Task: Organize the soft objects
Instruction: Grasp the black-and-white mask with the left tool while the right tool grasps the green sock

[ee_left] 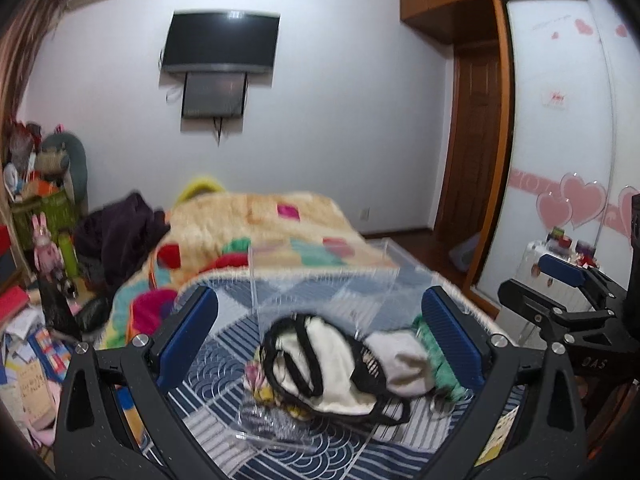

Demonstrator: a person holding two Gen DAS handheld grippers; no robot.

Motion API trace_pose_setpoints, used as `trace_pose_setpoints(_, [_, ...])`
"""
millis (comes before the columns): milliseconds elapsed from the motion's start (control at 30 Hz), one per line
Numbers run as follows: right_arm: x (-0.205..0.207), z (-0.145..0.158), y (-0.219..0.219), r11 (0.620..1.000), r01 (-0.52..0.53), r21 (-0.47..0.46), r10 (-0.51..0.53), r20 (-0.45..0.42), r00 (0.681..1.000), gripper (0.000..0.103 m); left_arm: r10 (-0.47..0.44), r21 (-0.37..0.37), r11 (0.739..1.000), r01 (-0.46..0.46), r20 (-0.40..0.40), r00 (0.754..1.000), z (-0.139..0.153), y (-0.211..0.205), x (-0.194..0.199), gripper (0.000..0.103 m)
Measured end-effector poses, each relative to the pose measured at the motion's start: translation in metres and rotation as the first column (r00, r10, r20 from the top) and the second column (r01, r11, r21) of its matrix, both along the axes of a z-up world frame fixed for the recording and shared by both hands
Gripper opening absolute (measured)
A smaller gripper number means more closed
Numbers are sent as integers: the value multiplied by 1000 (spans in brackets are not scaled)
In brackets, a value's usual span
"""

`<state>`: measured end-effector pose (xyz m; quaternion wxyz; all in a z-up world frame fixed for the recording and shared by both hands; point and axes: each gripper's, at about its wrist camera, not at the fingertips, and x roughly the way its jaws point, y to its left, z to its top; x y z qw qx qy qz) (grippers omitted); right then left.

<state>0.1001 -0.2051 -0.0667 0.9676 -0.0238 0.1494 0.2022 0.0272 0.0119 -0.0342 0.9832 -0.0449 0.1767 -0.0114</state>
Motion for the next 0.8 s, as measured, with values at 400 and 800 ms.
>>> trace_pose_setpoints(400, [38, -54, -8, 999, -49, -9, 46, -241, 969, 103, 32, -85, 995, -46, -160, 987, -46, 25, 48, 88])
trace_pose_setpoints(800, [49, -76, -2, 995, -103, 0, 96, -360, 928, 53, -37, -165, 986, -10, -276, 960, -80, 35, 86, 43])
